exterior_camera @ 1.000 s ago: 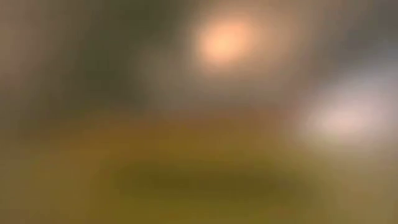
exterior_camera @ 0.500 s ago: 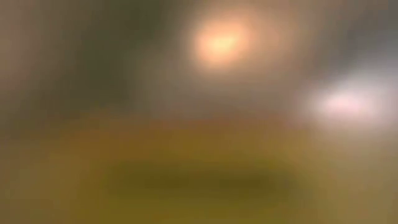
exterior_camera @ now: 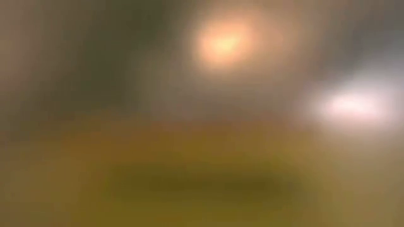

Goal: Pick & place school supplies into a supply box
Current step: Put the orange pencil into the yellow supply box, then put the black pen into the yellow supply box

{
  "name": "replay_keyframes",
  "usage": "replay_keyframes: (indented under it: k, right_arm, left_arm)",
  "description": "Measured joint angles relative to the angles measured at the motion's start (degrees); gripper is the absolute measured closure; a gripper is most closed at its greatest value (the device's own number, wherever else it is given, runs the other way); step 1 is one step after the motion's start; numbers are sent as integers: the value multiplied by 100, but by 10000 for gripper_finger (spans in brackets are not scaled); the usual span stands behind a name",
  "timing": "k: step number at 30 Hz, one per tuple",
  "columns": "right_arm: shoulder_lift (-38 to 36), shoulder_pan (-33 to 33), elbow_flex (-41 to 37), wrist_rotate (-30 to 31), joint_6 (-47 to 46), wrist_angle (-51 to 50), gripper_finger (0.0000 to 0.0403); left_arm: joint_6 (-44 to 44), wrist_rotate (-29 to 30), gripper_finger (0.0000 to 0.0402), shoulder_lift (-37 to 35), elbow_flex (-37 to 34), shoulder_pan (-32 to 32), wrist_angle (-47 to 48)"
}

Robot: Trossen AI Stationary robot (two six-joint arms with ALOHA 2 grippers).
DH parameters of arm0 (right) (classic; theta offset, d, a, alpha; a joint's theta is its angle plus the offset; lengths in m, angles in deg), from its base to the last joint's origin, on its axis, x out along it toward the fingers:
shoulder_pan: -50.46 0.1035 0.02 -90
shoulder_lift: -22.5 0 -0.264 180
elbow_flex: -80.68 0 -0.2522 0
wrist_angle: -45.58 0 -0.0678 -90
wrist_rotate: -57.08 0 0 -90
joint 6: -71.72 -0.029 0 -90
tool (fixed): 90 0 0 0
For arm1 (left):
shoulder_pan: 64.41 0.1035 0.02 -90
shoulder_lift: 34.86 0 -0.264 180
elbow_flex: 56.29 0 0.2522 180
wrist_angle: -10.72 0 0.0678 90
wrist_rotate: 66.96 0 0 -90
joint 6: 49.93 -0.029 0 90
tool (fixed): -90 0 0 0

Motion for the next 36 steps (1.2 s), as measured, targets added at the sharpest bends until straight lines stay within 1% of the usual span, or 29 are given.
replay_keyframes:
  k: [5, 10, 11, 14, 16, 18, 20, 24, 26, 28, 33, 36]
  right_arm:
    - [0, 2, 0, 0, 0, 0, 289]
    - [0, 0, 0, 0, 0, 0, 289]
    - [0, 2, 0, 0, 0, 0, 289]
    - [0, 2, 0, 0, 0, 0, 289]
    - [0, 0, 0, 0, 0, -1, 289]
    - [0, 0, 0, 0, -27, 0, 289]
    - [-2, 0, 0, 0, -39, 0, 289]
    - [-1, 1, 0, -75, -131, 95, 289]
    - [-2, 0, 0, -216, -201, 197, 289]
    - [-2, 0, 0, -326, -213, 246, 289]
    - [9, 2, 23, -414, -240, 127, 289]
    - [175, 2, 386, -413, -525, -677, 289]
  left_arm:
    - [218, -4, 360, 0, 0, 0, 0]
    - [195, -13, 325, 0, 0, 13, 0]
    - [128, -86, 317, -3, 0, 34, 3]
    - [-50, -677, 300, -112, -7, 144, 132]
    - [-104, -689, 294, -305, -7, 209, 160]
    - [-400, -405, 290, -570, -7, 274, 188]
    - [-869, 182, 288, -892, -7, 320, 237]
    - [-1688, 2045, 287, -1703, -175, 279, 181]
    - [-1918, 2700, 286, -2177, -517, 258, -137]
    - [-2022, 2982, 284, -2648, -1003, 285, -637]
    - [-2082, 2938, 279, -3756, -2717, 495, -2322]
    - [-2174, 3030, 279, -4337, -3793, 578, -3428]
